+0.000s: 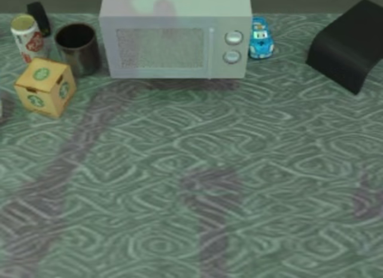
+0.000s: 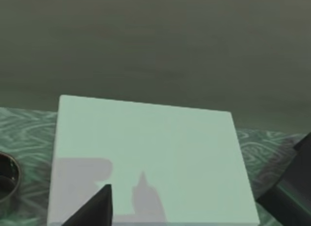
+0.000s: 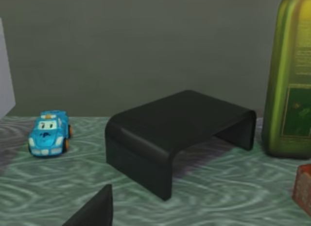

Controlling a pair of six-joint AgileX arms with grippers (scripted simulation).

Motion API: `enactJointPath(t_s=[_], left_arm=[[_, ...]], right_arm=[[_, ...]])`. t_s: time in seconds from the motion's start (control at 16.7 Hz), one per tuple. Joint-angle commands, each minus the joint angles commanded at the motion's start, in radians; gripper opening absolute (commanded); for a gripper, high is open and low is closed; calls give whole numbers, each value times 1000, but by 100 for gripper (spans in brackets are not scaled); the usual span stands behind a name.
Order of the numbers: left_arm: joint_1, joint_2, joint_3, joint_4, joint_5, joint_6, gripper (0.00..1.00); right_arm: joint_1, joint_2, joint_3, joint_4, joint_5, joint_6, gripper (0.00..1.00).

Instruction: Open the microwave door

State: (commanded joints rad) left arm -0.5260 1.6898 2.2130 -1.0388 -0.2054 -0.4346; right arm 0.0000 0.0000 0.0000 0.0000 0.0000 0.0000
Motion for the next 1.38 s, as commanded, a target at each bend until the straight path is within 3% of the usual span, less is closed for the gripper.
enactJointPath(t_s=[0.3, 0.6, 0.84, 1.38], left_arm=[[-98, 416, 424, -228, -54, -113, 100], [-154, 730, 642, -419, -103, -177, 100], [-170, 831, 690, -491, -122, -195, 100], [-156, 825, 616, -420, -116, -182, 100]], right_arm=[[0, 0, 0, 0, 0, 0, 100], [0, 0, 0, 0, 0, 0, 100], [0, 0, 0, 0, 0, 0, 100], [0, 0, 0, 0, 0, 0, 100]])
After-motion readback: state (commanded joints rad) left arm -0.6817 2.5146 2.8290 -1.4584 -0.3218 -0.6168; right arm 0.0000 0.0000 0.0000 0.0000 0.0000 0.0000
